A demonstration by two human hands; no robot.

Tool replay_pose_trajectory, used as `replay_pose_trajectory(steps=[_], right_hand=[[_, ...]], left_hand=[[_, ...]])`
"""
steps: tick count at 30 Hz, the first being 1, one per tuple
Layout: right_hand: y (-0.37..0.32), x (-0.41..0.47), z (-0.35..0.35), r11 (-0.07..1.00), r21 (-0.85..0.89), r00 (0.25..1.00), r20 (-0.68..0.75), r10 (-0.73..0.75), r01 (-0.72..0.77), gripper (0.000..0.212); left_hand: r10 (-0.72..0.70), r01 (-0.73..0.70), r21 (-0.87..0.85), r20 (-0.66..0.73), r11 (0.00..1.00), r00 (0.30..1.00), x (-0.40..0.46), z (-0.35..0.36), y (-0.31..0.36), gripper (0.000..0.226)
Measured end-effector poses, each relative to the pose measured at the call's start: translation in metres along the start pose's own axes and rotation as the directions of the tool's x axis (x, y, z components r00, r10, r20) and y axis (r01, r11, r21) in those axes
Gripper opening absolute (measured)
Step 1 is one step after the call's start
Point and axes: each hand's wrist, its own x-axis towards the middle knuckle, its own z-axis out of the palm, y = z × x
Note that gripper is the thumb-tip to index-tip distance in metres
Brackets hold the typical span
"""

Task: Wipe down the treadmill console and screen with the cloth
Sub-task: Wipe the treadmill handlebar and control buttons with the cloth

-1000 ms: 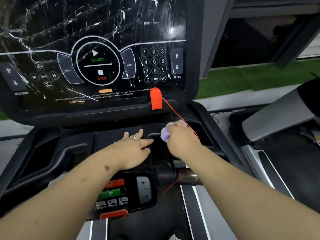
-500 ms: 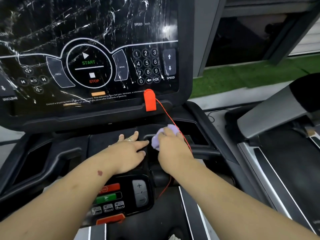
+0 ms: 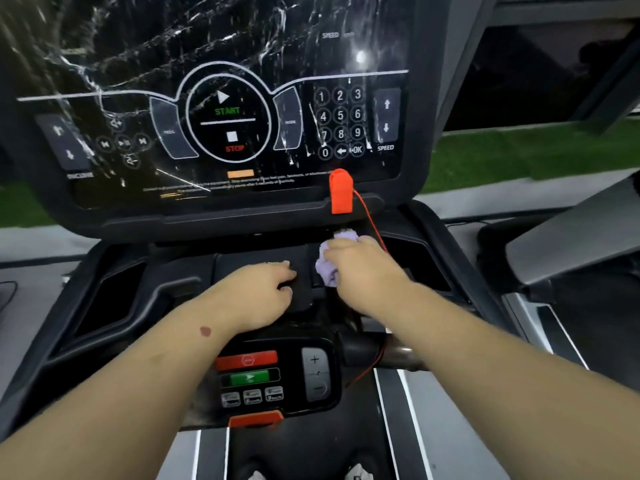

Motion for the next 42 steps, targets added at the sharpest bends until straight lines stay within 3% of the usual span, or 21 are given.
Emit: replay_pose_trajectory(steps=[2, 5, 7, 10, 13, 15, 17, 19, 22, 26, 30, 34, 36, 39, 42], right_hand=[[0.011, -0.001, -0.002, 0.999, 0.017, 0.999, -0.014, -0.047, 0.047, 0.020], [-0.001, 0.004, 0.001, 0.970, -0.227, 0.996, 0.006, 0.086, -0.082, 0.020], [-0.025, 0.020, 0.010, 0.961, -0.254, 0.993, 0.021, 0.116, -0.107, 0.019], [-0.031, 0.030, 0.007, 0.987, -0.152, 0.988, 0.138, 0.071, -0.049, 0.023], [-0.018, 0.024, 0.004, 0.998, -0.063, 0.994, 0.108, 0.002, 0.005, 0.032], [-0.029, 0.028, 0.009, 0.991, -0.136, 0.992, 0.125, 0.026, -0.009, 0.025], [-0.047, 0.038, 0.009, 0.955, -0.297, 0.963, 0.249, 0.102, -0.024, 0.016], [-0.052, 0.041, 0.008, 0.944, -0.329, 0.963, 0.254, 0.089, 0.000, 0.015], [-0.047, 0.040, 0.017, 0.983, -0.176, 0.993, 0.115, -0.025, 0.045, 0.022], [-0.084, 0.050, 0.028, 0.979, -0.059, 0.956, 0.238, -0.174, 0.193, 0.033], [-0.069, 0.043, 0.003, 0.994, 0.006, 0.930, 0.354, -0.101, 0.106, 0.043], [-0.072, 0.037, 0.007, 0.990, -0.139, 0.977, 0.211, 0.018, 0.011, 0.036], [-0.091, 0.048, 0.019, 0.990, -0.134, 0.982, 0.187, -0.007, 0.032, 0.034], [-0.117, 0.050, 0.012, 0.999, 0.014, 0.934, 0.354, -0.034, 0.031, 0.037], [-0.110, 0.026, -0.018, 0.977, 0.129, 0.862, 0.500, 0.084, -0.170, 0.014]], left_hand=[[-0.025, 0.025, -0.007, 0.006, 1.000, 1.000, -0.004, -0.008, -0.019, 0.047], [-0.077, 0.077, -0.016, 0.004, 0.997, 0.997, -0.013, -0.008, -0.048, 0.046], [-0.069, 0.067, -0.036, -0.062, 0.997, 0.996, -0.016, -0.007, -0.054, 0.044], [-0.059, 0.053, -0.040, -0.140, 0.998, 0.988, -0.019, -0.007, -0.062, 0.041], [-0.056, 0.056, -0.004, -0.180, 0.998, 0.982, -0.022, -0.009, -0.073, 0.041], [-0.037, 0.035, -0.016, -0.204, 0.999, 0.978, -0.024, -0.008, -0.081, 0.040], [-0.020, 0.013, -0.032, -0.223, 0.999, 0.975, -0.025, -0.007, -0.088, 0.039], [-0.004, -0.005, -0.035, -0.267, 0.999, 0.964, -0.025, -0.005, -0.093, 0.039], [-0.005, -0.001, -0.016, -0.334, 1.000, 0.943, -0.024, -0.006, -0.099, 0.041], [-0.007, -0.001, -0.024, -0.349, 1.000, 0.937, -0.026, -0.005, -0.101, 0.049], [-0.010, -0.005, -0.045, -0.335, 0.999, 0.942, -0.029, -0.005, -0.114, 0.052], [0.012, -0.024, -0.036, -0.298, 0.999, 0.955, -0.033, -0.005, -0.122, 0.056], [0.040, -0.048, -0.025, -0.253, 0.999, 0.967, -0.033, -0.005, -0.123, 0.059], [0.055, -0.063, -0.037, -0.194, 0.997, 0.979, -0.035, -0.007, -0.124, 0.061], [0.070, -0.079, -0.043, -0.174, 0.996, 0.982, -0.037, -0.006, -0.124, 0.060]])
